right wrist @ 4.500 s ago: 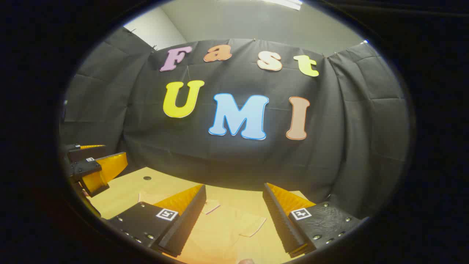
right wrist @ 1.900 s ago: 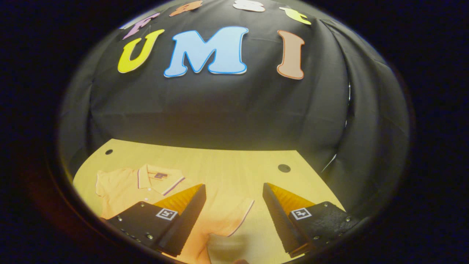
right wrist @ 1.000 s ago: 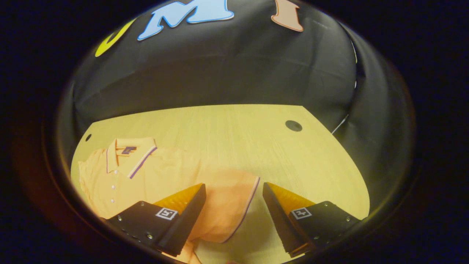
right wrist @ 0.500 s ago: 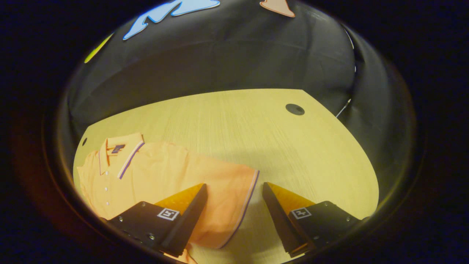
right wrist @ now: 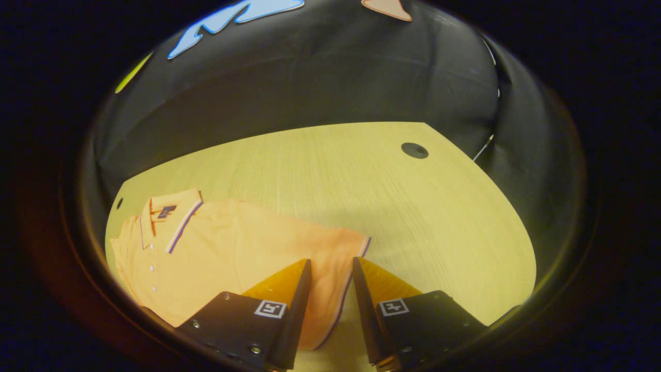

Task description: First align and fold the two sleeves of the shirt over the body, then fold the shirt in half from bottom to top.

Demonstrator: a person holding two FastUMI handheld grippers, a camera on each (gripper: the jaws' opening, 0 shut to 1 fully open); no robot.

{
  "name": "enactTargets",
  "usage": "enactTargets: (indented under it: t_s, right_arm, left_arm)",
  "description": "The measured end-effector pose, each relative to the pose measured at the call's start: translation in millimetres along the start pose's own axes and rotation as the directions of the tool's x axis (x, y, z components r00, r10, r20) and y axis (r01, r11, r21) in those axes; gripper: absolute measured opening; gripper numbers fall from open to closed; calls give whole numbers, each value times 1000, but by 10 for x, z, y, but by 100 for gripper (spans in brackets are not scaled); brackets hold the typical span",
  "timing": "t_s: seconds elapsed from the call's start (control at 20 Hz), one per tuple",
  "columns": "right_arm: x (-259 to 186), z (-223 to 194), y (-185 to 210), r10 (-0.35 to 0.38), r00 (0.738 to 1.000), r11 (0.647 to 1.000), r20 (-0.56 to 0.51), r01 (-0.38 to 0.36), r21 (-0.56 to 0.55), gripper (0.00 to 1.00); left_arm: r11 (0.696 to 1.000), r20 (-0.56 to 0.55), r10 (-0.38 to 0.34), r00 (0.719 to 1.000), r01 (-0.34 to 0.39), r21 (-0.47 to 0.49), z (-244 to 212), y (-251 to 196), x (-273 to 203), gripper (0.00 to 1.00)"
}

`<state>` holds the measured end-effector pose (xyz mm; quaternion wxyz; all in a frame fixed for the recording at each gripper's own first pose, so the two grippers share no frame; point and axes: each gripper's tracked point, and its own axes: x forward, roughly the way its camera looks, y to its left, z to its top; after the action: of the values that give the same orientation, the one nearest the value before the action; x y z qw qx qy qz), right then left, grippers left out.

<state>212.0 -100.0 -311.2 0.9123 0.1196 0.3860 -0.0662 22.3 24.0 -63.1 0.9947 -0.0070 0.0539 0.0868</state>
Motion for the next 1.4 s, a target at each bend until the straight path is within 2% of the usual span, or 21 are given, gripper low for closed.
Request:
enactTargets:
  t_s: [0.15, 0.2, 0.3, 0.4, 0.55, 0.75, 1.05, 1.4]
  right_arm:
    - [-15, -21, 22, 16, 1000, 1000, -7, -16, 3, 51]
    - [-9, 9, 32, 14, 1000, 1000, -1, -14, 12, 19]
    - [-63, -17, 56, 5, 1000, 1000, -6, -5, 13, 21]
    - [-8, 5, 65, -13, 1000, 1000, -7, 13, 17, 5]
    - [-61, 31, 133, -8, 1000, 1000, -1, 8, -11, 4]
    - [-293, 279, 267, 0, 995, 996, 97, 9, -92, 4]
    - [-586, 449, 795, 100, 976, 951, 192, -37, -308, 4]
    - [-612, 242, 1326, 196, 972, 919, 131, -135, -370, 4]
  left_arm:
    - [1000, 2, 5, 1000, -5, -2, 1, 32, -21, 96]
    - [1000, 4, 8, 1000, -8, 0, -5, 42, -34, 96]
    - [1000, 8, 10, 1000, -10, 1, 3, 66, -59, 96]
    - [1000, 13, 15, 1000, -15, 6, 14, 91, -100, 96]
    - [1000, 22, 23, 999, -23, 14, 43, 146, -161, 96]
    - [999, 30, 35, 999, -36, 13, 46, 231, -244, 96]
    - [999, 39, 49, 998, -49, -4, 41, 318, -309, 96]
    - [996, 47, 87, 995, -86, -10, 25, 496, -417, 96]
